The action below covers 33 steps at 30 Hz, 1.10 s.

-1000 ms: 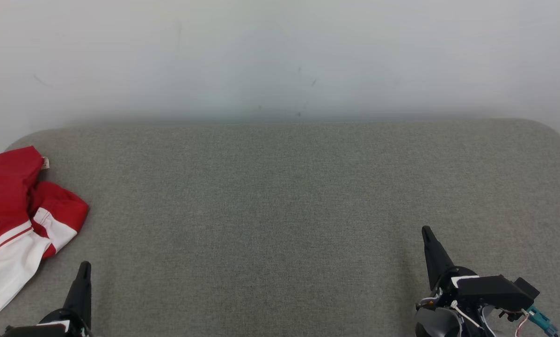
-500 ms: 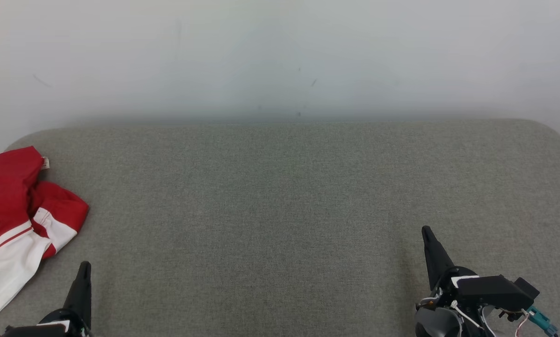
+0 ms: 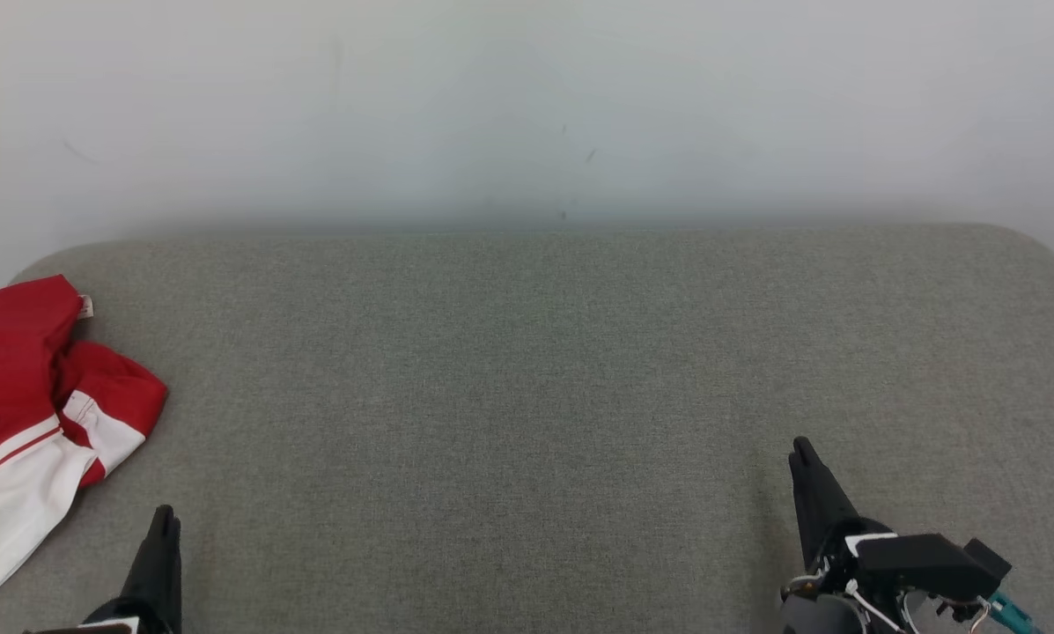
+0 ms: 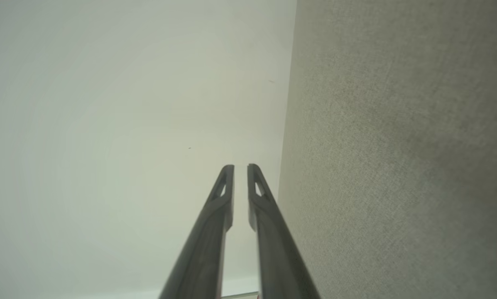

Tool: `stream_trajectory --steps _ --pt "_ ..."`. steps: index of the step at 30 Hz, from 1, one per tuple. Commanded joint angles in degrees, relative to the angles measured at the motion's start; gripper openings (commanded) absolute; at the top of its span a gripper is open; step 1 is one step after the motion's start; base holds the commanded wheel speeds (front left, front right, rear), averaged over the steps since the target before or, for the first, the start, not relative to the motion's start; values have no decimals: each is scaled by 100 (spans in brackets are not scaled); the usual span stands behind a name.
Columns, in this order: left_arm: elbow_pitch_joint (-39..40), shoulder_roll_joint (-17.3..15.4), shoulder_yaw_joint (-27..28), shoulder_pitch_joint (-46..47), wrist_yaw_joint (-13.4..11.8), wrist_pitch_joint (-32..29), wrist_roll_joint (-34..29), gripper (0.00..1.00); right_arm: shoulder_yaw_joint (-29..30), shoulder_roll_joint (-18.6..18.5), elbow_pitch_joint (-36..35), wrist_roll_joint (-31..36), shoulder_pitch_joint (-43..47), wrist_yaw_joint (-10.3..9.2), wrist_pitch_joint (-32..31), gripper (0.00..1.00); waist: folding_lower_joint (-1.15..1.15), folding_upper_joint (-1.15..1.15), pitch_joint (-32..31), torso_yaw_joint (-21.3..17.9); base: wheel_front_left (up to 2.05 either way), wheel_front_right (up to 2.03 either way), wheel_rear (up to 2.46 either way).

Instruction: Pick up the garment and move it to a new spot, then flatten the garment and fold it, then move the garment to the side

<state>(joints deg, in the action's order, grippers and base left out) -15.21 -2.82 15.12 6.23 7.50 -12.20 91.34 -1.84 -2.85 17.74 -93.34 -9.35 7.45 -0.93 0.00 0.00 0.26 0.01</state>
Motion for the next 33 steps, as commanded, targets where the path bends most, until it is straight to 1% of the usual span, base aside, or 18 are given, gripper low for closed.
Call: stream_trajectory --steps 1,2,10,18,26,33 --pt "-61 19 -8 -51 0 11 -5 100 -9 3 53 4 42 -5 6 100 0 0 0 0 0 0 0" --pt "-125 43 -10 -106 0 5 -2 100 -9 4 125 1 120 -10 1 100 0 0 0 0 0 0 0" --pt "-118 36 -231 -180 0 302 -111 100 -110 4 44 155 191 -8 177 100 0 0 -17 -7 0 0 0" --pt "-138 30 -375 -209 -3 546 -391 100 -115 3 -13 564 250 -5 319 100 0 0 -28 1 0 0 0" --pt "-84 21 -473 -240 -98 797 -1341 100 -65 2 -62 1130 320 -3 467 100 0 0 -43 30 0 0 0" --pt "-65 11 -659 -284 -235 1000 -2330 100 -65 1 43 2032 352 -1 585 100 0 0 -62 50 0 0 0"
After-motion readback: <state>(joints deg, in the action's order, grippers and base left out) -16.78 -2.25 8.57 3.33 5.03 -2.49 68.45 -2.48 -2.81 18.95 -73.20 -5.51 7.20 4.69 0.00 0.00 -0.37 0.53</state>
